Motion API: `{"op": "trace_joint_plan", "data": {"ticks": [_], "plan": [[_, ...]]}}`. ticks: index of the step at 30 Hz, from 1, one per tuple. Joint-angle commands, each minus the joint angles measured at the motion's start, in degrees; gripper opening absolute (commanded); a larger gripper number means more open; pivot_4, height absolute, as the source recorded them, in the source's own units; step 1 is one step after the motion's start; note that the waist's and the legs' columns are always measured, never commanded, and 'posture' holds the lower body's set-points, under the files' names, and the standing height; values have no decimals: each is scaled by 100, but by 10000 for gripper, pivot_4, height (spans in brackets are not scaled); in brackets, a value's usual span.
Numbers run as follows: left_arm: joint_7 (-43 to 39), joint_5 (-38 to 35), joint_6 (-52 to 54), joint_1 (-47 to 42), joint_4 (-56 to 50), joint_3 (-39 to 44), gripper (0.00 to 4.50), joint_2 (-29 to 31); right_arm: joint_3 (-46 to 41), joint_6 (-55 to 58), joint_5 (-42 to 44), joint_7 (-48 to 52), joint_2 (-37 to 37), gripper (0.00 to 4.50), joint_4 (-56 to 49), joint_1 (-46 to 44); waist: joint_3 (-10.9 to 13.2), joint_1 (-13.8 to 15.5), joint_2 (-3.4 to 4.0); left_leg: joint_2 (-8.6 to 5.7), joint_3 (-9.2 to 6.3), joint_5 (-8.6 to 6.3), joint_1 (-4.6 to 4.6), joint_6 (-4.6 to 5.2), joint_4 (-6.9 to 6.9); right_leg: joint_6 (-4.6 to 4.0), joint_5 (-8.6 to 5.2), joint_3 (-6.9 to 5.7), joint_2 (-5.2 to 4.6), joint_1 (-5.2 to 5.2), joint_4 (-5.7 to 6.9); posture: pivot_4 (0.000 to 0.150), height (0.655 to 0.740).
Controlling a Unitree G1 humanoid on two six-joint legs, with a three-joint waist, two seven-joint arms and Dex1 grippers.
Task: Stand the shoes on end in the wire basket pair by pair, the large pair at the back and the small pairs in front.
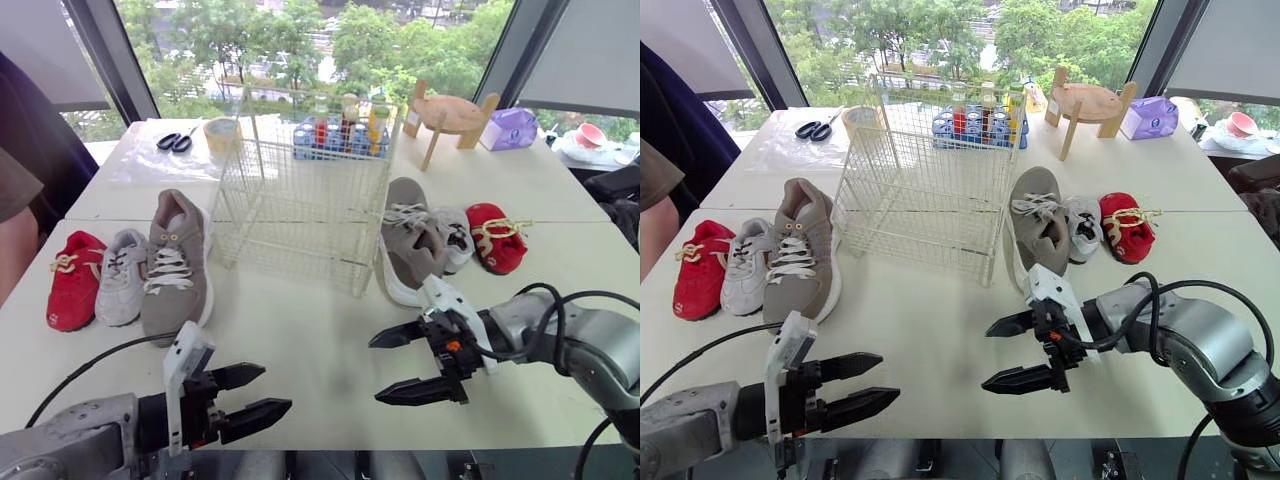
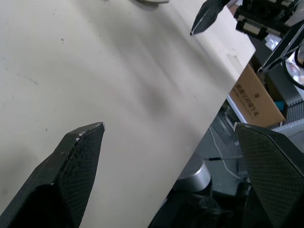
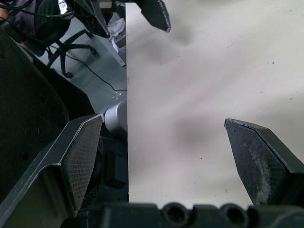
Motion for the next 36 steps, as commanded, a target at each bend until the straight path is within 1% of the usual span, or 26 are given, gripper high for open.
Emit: {"op": "trace_joint_plan", "data": {"ticks": [1, 7, 14, 19, 24, 26, 28, 29, 30, 32, 33, 36], "plan": [[45, 83, -139, -109, -18, -14, 45000, -62, 16, -121, -29, 74, 4, 44297, -89, -30, 0, 0, 0, 0, 0, 0, 0, 0, 0, 0, 0, 0, 0, 0, 0, 1500, 7400], [62, 143, -106, -250, 35, -87, 45000, -80, 6, -136, -86, 79, 7, 44297, -77, -52, 0, -3, 0, 0, 0, 0, 0, 0, 0, 0, 0, 0, 1, 0, 0, 1500, 7400], [65, 136, -133, -243, 34, -133, 45000, -147, -103, -25, 78, 115, 57, 44297, -11, -118, 0, -3, 0, 0, 0, 0, 0, 0, 0, 0, 0, 0, -1, 0, -1, 1500, 7400], [78, 125, -145, -257, -2, -180, 45000, -199, -17, -170, -119, 164, -21, 44297, 55, -184, 0, -1, 0, 1, 0, 0, 0, 0, 0, 0, 0, 0, -1, 0, -1, 1500, 7400], [57, 300, -143, -290, 82, -204, 45000, -160, -146, -95, -185, 145, -147, 44297, 89, -399, 0, -4, 0, 0, 0, 0, 0, 0, 0, 0, 0, 0, -2, 0, -2, 1500, 7400], [-84, 431, -143, -345, 152, -120, 45000, -23, -397, 182, 58, 63, -231, 44297, 128, -868, 1, -5, 1, 0, 0, 0, 0, 0, 0, 0, 0, 0, -2, -1, -2, 1500, 7400], [-339, 557, -157, -513, 274, 128, 45000, 275, -728, 642, 661, -29, -143, 44297, 389, -1949, 8, -25, 11, 1, 0, 0, 0, 0, 0, 0, 0, 0, -2, -3, -1, 1500, 7400], [-396, 580, -159, -608, 318, 183, 45000, 371, -794, 787, 825, -41, -114, 44297, 518, -2314, 12, -31, 17, 0, 4, 0, -2, 0, 0, -4, 3, 4, 0, -11, 2, 1500, 7400], [-557, 594, -172, -757, 434, 419, 45000, 582, -673, 788, 775, -11, 2, 44297, 683, -2874, 11, -23, 17, 1, 4, 0, -4, 0, 0, -7, 5, 4, 3, -17, 4, 1500, 7400], [-790, 590, -177, -1045, 616, 830, 45000, 910, -167, 562, 303, 81, 270, 44297, 991, -3712, 6, -26, 0, 17, -2, -1, 4, -3, -9, -7, 2, -5, 15, -6, -4, 1500, 7400], [-871, 581, -174, -1138, 674, 959, 45000, 1015, 50, 462, 104, 129, 375, 44297, 1115, -3981, 6, -26, -1, 29, -2, -2, -2, -3, -11, -9, 4, -6, 32, -14, -11, 1500, 7400], [-960, 349, -89, -1451, 602, 1289, 45000, 1266, 1107, 65, -850, 241, 839, 44297, 1693, -4707, 4, -53, 0, 41, 0, -4, -11, -8, -18, -14, 8, -8, 38, -18, -25, 1500, 7400]]}}
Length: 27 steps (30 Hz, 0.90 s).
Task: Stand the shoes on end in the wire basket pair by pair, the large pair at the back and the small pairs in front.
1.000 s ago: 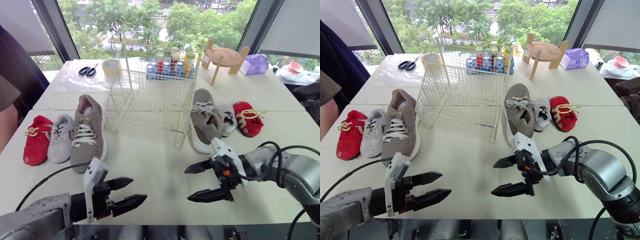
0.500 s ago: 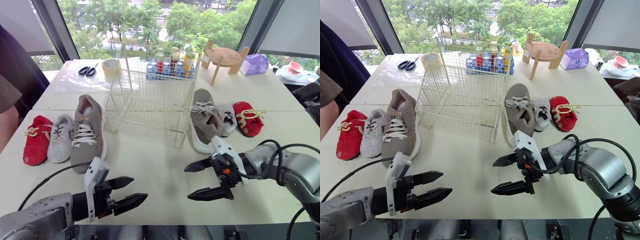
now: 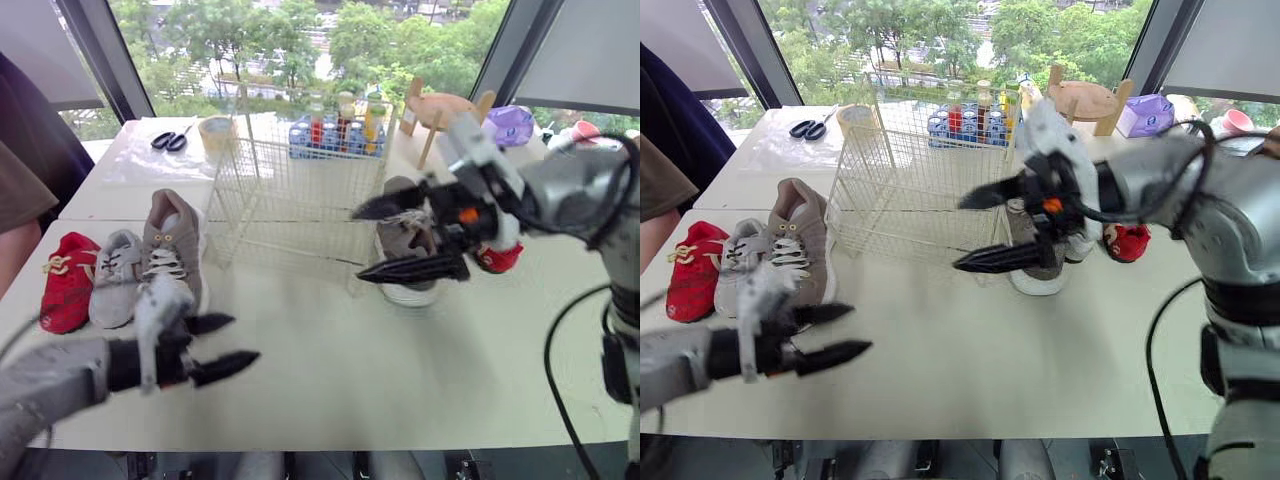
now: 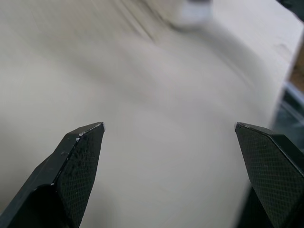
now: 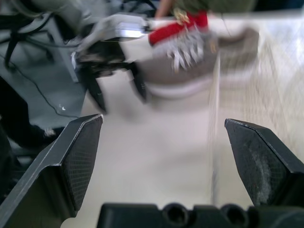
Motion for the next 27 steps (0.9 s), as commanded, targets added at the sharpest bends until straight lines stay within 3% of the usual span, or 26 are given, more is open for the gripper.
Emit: {"op": "trace_joint_plan", "data": {"ticks": [1, 7, 13, 16, 23, 27], "plan": [[-158, -290, 29, -219, -207, 385, 45000, 179, 1147, -427, -1065, 186, 388, 44297, 642, -580, 0, -42, 1, 0, 8, -1, 0, -2, 0, 1, 0, 4, -1, -1, 0, 1500, 7400], [136, -422, 74, -391, -382, 409, 45000, 125, 2114, -685, -2089, 522, 831, 44297, 1523, -1190, 1, -112, 1, -18, 15, 1, -63, -5, 11, 5, 6, 12, -11, -62, 20, 1500, 7400], [576, -152, -70, -529, -536, -145, 45000, -345, 2845, -1022, -3147, 633, 1296, 44297, 2481, -1526, 0, -131, 1, -28, 14, 8, -60, -16, 11, 3, 5, 12, -29, -87, 79, 1500, 7400], [721, -61, -105, -660, -556, -342, 45000, -507, 2936, -1186, -3397, 812, 1250, 35699, 2467, -1433, 0, -105, 1, -33, 8, 11, -59, -22, 12, 3, 5, 8, -23, -85, 84, 1500, 7400], [852, 339, -221, -936, -480, -825, 45000, -857, 3192, -1422, -4115, 1000, 1043, 685, 2198, -1207, -2, -124, -1, -43, 6, 12, -55, -21, 15, 22, 16, 8, -23, -81, 88, 1500, 7400], [825, 491, -252, -995, -417, -931, 45000, -945, 3192, -1671, -4457, 1058, 949, 685, 2085, -1033, -3, -124, -1, -43, 7, 12, -42, -21, 18, 18, 13, 9, -20, -70, 90, 1500, 7400]]}}
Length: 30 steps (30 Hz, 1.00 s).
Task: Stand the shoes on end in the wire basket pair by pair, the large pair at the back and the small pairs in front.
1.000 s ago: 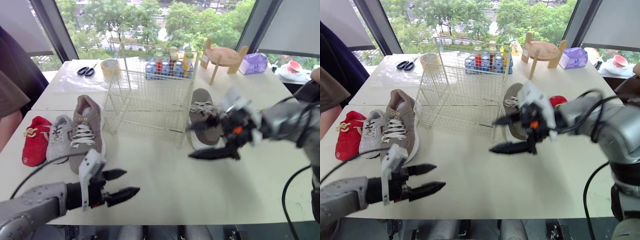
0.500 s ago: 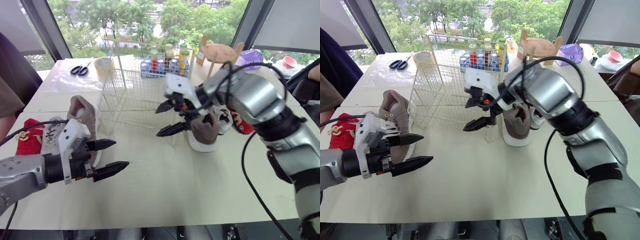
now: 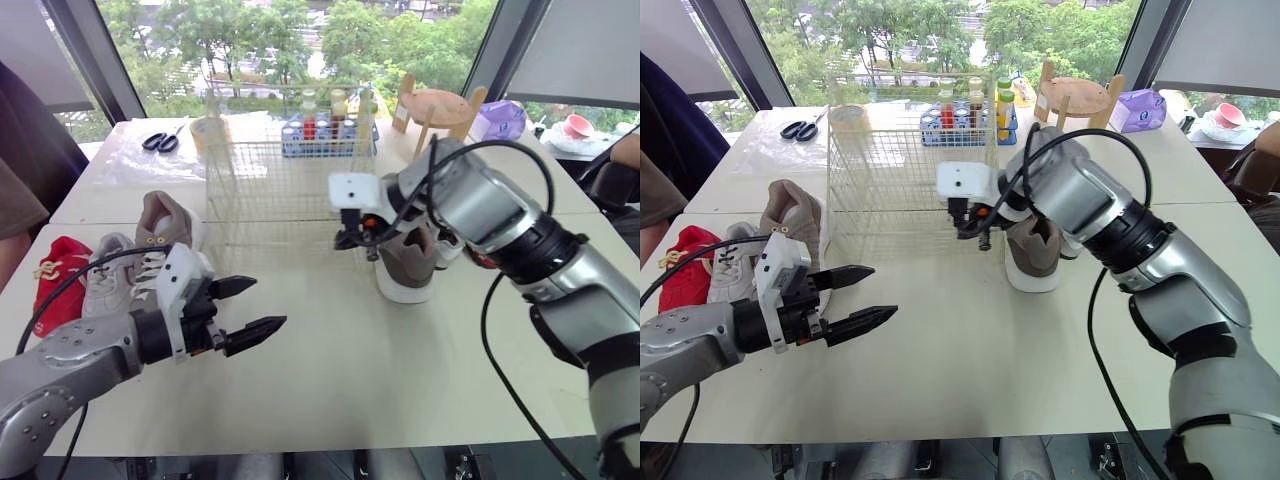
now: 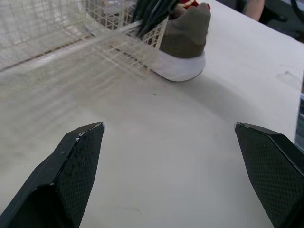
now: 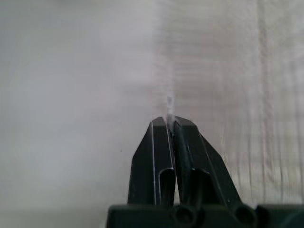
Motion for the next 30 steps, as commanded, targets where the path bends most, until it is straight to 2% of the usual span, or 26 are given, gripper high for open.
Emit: {"op": "trace_joint_plan", "data": {"ticks": [1, 5, 11, 17, 18, 21, 23, 26, 27, 30], "plan": [[-32, 148, -133, -82, -8, -66, 45000, -83, 52, -237, -296, 84, -33, 685, -175, 176, 0, 0, 0, 1, 0, 0, 0, 0, 0, 2, 1, 0, 4, 0, 0, 1500, 7400], [-82, 330, -161, -132, 71, -196, 45000, -171, -92, -999, -656, 126, -132, 685, -121, 288, -1, 2, -1, 2, 0, 0, 9, 0, 0, 5, 3, 0, 7, 10, 0, 1500, 7400], [-165, 521, -165, -187, 144, -284, 45000, -248, -604, 305, -16, 558, -44, 685, -855, 274, 0, 15, 0, 3, -4, 0, 24, 1, 0, 5, 2, 0, 7, 28, -1, 1500, 7400], [-195, 661, -144, -280, 181, -414, 45000, -363, -477, 79, -310, 294, -82, 685, -993, 570, 0, 3, -1, 4, -5, -1, 23, 1, -1, 6, 2, 0, 7, 25, -1, 1500, 7400], [-208, 685, -144, -284, 188, -420, 45000, -377, -439, -10, -371, 297, -117, 6489, -1015, 620, 0, 2, -1, 4, -5, -1, 25, 1, 0, 5, 2, 0, 8, 26, -1, 1500, 7400], [-250, 747, -152, -268, 202, -417, 45000, -403, -397, 16, -537, 209, -95, 18972, -1023, 649, 0, 5, 0, 4, -5, -1, 27, 1, 0, 5, 2, 0, 8, 28, 0, 1500, 7400], [-271, 799, -166, -266, 228, -434, 45000, -423, -362, 28, -625, 184, -36, 29426, -966, 616, 0, 4, 0, 4, -4, 0, 26, 1, 0, 6, 2, 0, 8, 28, 0, 1500, 7400], [-270, 894, -178, -286, 239, -488, 45000, -483, -308, 15, -719, 143, 50, 29426, -924, 651, 0, 5, 0, 4, -5, 0, 27, 1, 0, 6, 2, 0, 8, 28, 0, 1500, 7400], [-269, 922, -179, -288, 236, -499, 45000, -502, -301, 7, -755, 103, 89, 26725, -922, 690, 0, 4, 0, 3, -5, 0, 27, 1, 0, 6, 2, 0, 8, 28, 0, 1500, 7400], [-286, 996, -182, -282, 241, -508, 45000, -537, -294, -21, -783, 85, 157, 14806, -981, 780, 0, 8, -1, 4, -5, 0, 27, 1, 0, 7, 3, 0, 8, 28, 0, 1500, 7400]]}}
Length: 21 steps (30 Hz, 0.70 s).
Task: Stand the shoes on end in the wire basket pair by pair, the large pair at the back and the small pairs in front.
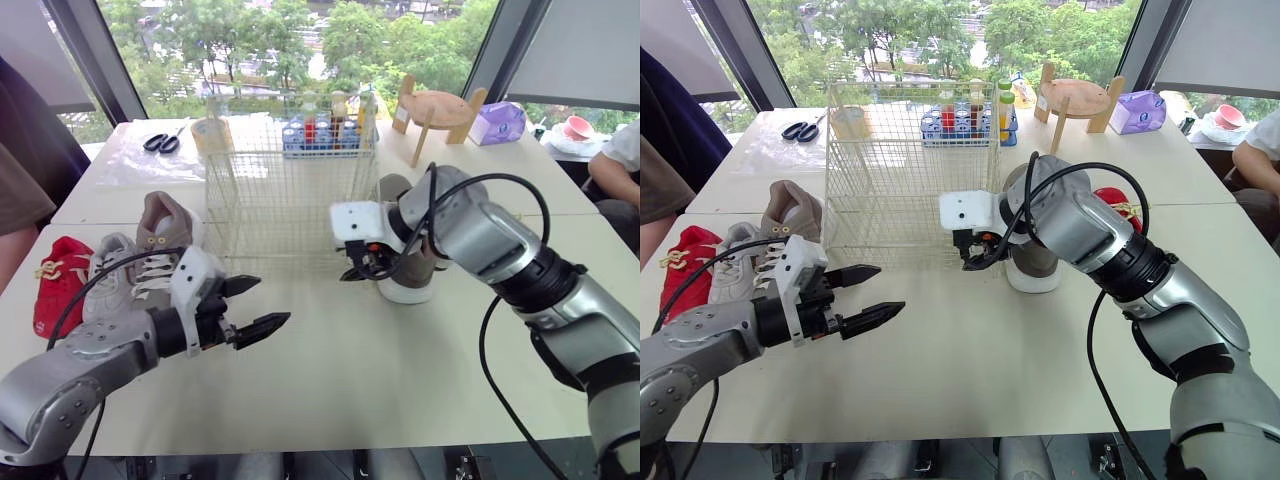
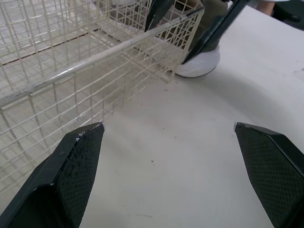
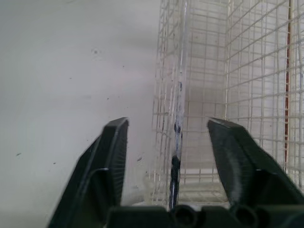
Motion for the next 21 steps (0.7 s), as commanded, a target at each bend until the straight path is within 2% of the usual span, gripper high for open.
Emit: {"op": "trace_joint_plan", "data": {"ticks": [1, 2, 3, 17, 21], "plan": [[-65, 96, -145, -34, -46, 49, 45000, -25, -52, -53, -73, -42, 90, 9080, -157, 0, 0, 4, 0, 0, 0, 0, 0, 0, 0, 0, 0, 0, 0, 0, 0, 1500, 7400], [-75, 111, -141, -35, -43, 54, 45000, -31, -60, -37, -65, -43, 121, 3716, -191, 10, 0, 4, 0, 0, 0, 0, 0, 0, 0, 0, 0, 0, 0, 1, 0, 1500, 7400], [-82, 120, -135, -38, -44, 59, 45000, -37, -74, 17, -35, -42, 164, 430, -265, 15, 0, 0, 0, 0, 0, 0, 0, 0, 0, 0, 0, 0, 0, 0, 0, 1500, 7400], [-169, 250, -101, -89, -17, -1, 45000, -84, -171, 496, -29, -296, 497, 430, -320, -121, 0, -18, 0, 7, -1, 0, 1, 0, -1, 1, 1, 0, 6, -2, 4, 1500, 7400], [-204, 209, -67, -112, -3, 32, 45000, -97, -309, 477, 86, -315, 530, 14916, -386, -112, 0, -12, 0, 7, -1, 0, 1, 0, 0, 1, 1, 0, 6, -2, 4, 1500, 7400]]}}
